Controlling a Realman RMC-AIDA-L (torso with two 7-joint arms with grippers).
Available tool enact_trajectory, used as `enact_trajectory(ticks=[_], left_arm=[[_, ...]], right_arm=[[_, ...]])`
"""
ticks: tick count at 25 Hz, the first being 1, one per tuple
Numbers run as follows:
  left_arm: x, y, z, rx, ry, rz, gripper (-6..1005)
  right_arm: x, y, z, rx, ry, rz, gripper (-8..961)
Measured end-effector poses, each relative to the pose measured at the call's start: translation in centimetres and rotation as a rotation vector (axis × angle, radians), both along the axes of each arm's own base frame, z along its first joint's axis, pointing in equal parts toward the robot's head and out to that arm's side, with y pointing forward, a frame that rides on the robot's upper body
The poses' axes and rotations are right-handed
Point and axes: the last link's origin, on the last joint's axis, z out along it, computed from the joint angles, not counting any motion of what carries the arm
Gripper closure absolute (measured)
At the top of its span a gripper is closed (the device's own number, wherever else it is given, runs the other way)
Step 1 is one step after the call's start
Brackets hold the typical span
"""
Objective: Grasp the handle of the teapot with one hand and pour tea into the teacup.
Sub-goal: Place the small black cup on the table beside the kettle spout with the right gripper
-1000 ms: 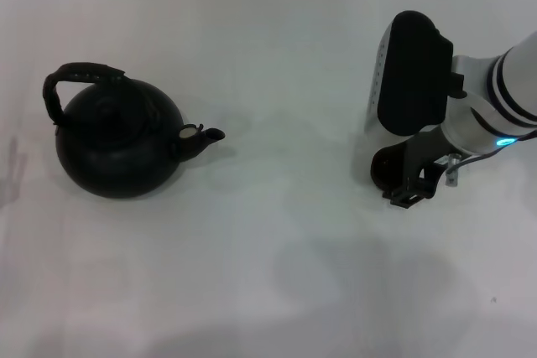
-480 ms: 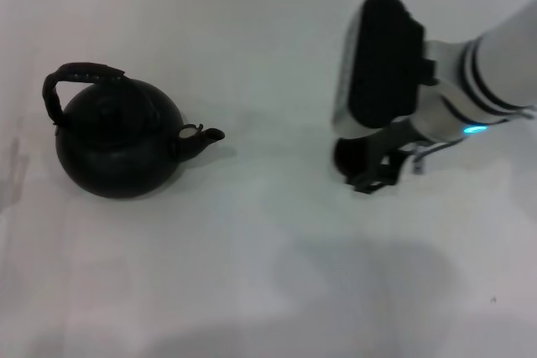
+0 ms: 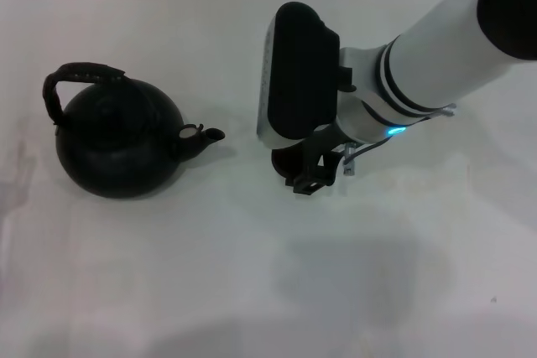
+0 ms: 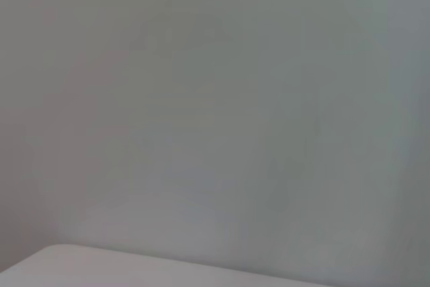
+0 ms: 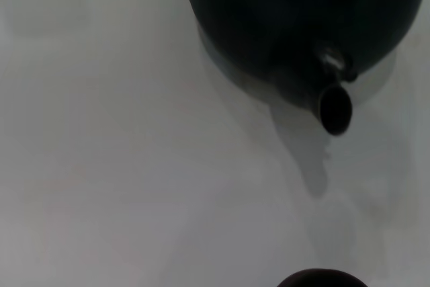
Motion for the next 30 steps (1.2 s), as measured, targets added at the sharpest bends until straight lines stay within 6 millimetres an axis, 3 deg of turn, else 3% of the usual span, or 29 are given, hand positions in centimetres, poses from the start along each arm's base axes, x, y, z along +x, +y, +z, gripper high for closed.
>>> enact_trajectory(ticks=[30], left_arm=[[-0.1,0.2,0.1,0.007,-0.001,0.004,195]], right_arm=[[0.3,-0.7,-2.0,-0.025,-0.008,0.068,203]])
